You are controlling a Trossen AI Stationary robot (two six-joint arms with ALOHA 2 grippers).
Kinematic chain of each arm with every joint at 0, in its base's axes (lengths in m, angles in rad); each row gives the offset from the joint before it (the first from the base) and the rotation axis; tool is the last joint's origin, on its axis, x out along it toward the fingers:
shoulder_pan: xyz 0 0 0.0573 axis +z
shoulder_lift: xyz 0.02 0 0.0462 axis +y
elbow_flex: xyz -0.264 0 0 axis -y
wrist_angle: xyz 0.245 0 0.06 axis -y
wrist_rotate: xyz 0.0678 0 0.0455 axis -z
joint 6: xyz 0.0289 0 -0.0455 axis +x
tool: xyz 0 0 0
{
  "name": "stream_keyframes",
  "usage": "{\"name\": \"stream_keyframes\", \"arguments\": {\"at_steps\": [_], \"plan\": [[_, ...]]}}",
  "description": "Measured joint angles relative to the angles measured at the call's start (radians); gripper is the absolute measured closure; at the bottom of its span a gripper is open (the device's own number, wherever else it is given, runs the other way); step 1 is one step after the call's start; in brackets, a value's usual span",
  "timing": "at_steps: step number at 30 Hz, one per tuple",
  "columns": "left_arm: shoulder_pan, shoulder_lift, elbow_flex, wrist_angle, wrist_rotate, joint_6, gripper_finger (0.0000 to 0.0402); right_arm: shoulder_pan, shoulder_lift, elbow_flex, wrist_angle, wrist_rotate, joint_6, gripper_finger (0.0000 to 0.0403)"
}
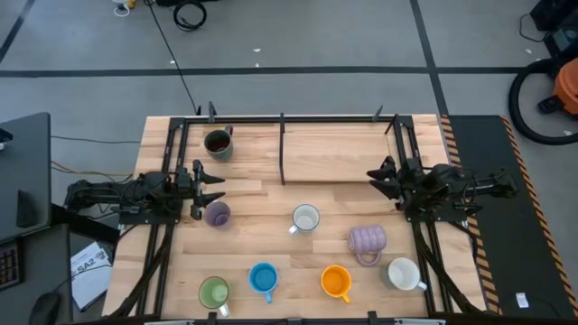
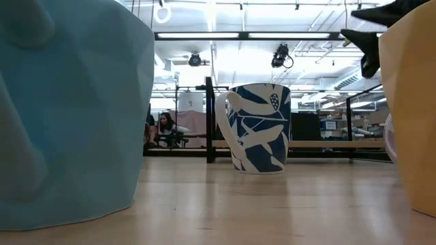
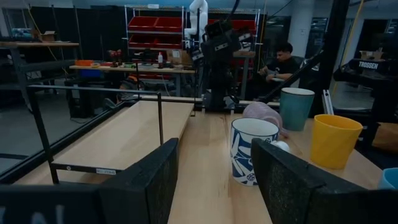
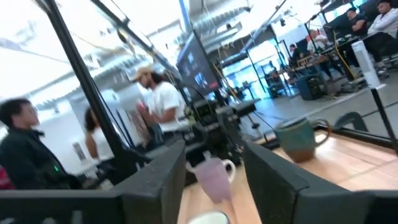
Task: Place coffee mugs
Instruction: Put the light blue mug on the shelf
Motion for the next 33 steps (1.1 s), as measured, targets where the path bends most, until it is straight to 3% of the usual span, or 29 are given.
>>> {"name": "stream_keyframes", "arguments": {"at_steps": [9,17,24,33], "plan": [[0.000,0.000,0.000,0.000,0.000,0.000,0.0195,0.001,0.062,0.213,-0.066,-0.112,0.027,0.0171],[0.000,0.000,0.000,0.000,0.000,0.000,0.0195,0.014,0.272,0.578,-0.599,-0.147,0.125,0.0172],[0.000,0.000,0.000,0.000,0.000,0.000,0.0195,0.036,0.492,0.859,-0.967,-0.306,0.329,0.0172],[0.000,0.000,0.000,0.000,0.000,0.000,0.0195,0.128,0.669,0.933,-1.076,-0.538,0.520,0.0173]]}}
